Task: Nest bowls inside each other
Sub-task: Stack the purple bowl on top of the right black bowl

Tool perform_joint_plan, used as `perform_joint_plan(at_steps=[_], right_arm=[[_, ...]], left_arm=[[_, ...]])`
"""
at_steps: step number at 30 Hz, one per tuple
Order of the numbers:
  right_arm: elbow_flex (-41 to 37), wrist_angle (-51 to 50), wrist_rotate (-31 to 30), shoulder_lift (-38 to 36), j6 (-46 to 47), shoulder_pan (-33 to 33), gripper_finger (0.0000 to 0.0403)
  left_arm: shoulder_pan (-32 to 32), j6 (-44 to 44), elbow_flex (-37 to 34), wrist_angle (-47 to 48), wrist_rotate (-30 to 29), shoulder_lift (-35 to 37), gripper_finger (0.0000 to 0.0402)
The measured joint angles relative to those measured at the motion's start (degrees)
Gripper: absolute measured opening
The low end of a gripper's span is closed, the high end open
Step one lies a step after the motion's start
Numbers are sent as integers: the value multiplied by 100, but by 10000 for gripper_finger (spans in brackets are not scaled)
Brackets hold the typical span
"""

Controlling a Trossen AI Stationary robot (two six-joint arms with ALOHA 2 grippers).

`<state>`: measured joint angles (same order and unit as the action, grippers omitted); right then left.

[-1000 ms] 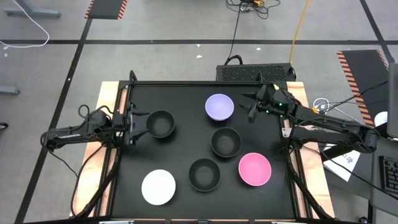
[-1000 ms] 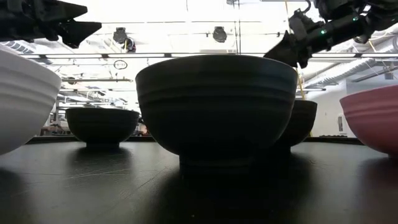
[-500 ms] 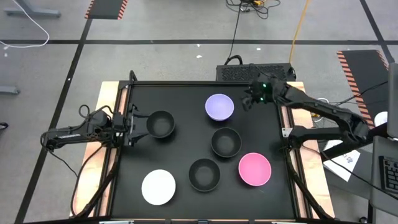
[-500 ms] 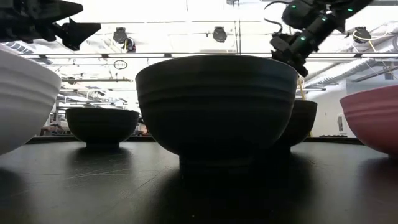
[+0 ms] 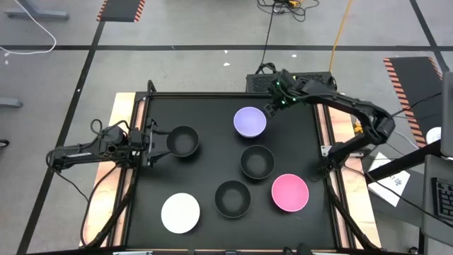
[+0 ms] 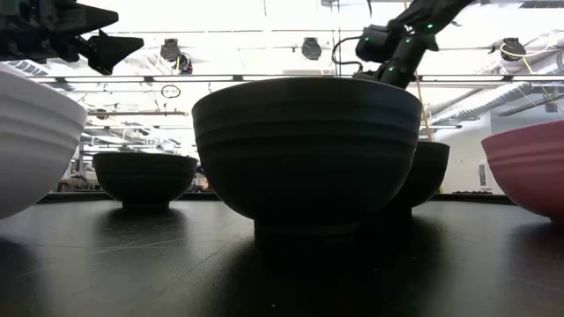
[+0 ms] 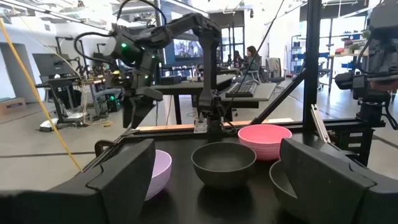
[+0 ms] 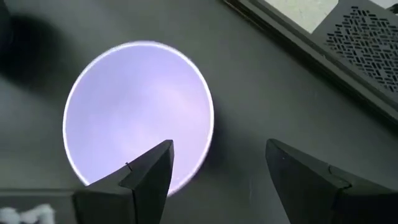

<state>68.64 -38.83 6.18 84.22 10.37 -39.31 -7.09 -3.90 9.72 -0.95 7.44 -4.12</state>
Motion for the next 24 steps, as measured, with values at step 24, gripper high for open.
perform_joint_plan(at_steps=[24], right_arm=[[324,-442,310,1063,-135,439,247]], left_arm=[[0,-35,0,1,-43,0,349]])
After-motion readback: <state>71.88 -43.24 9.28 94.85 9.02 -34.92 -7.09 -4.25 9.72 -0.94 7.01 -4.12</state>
